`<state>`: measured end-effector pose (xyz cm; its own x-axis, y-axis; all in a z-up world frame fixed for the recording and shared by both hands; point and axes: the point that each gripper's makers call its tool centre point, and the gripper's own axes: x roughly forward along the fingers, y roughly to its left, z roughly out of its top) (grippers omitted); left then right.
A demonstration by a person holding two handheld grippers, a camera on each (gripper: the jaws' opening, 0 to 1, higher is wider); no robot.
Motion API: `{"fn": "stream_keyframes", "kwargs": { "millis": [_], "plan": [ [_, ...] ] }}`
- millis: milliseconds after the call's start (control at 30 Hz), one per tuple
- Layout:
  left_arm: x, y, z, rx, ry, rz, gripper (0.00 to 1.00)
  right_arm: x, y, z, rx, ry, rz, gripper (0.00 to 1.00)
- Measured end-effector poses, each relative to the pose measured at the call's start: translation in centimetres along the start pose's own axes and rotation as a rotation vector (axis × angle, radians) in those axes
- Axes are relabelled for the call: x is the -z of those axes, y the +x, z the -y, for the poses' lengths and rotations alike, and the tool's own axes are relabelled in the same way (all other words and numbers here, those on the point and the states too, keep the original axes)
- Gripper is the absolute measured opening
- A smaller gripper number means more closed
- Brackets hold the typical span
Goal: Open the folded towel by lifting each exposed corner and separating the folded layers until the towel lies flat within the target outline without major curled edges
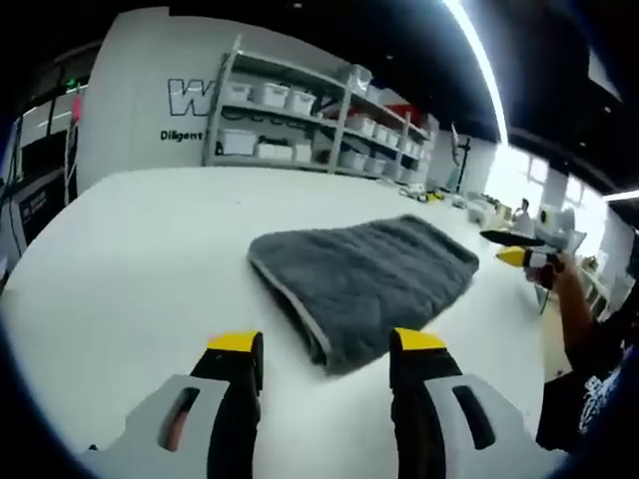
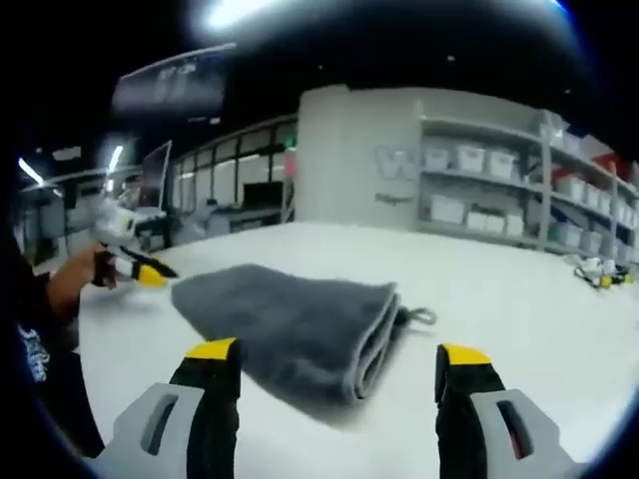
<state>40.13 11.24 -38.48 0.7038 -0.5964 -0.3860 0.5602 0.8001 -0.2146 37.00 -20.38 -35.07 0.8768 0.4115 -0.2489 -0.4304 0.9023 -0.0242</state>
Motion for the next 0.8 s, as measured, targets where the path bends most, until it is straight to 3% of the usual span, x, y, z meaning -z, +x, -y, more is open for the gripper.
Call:
{"fn": "stream_keyframes", "kwargs": {
  "millis": [267,433,533,633,800],
  "plan": [
    [0.6,0.8,0.3,0.014,-0.03,-0.012,0.38,0.5,0.4,-1.3,-0.03,0.011,-0.015,0.52],
    [0.6,1.0,0.1,0.012,-0.042,-0.013,0.36,0.9,0.7,-1.0,-0.02,0.028,-0.031,0.5],
    [0.4,1.1,-0.4,-0.019,-0.035,0.004,0.29,1.1,0.8,-0.4,-0.002,0.042,-0.021,0.39],
    [0.6,1.4,-0.3,-0.015,-0.033,0.0,0.29,1.8,1.2,-0.1,0.001,0.07,-0.036,0.42],
    [0.8,1.7,0.2,-0.005,-0.025,-0.01,0.26,2.6,1.6,0.2,0.022,0.059,-0.061,0.35]
  ]
}}
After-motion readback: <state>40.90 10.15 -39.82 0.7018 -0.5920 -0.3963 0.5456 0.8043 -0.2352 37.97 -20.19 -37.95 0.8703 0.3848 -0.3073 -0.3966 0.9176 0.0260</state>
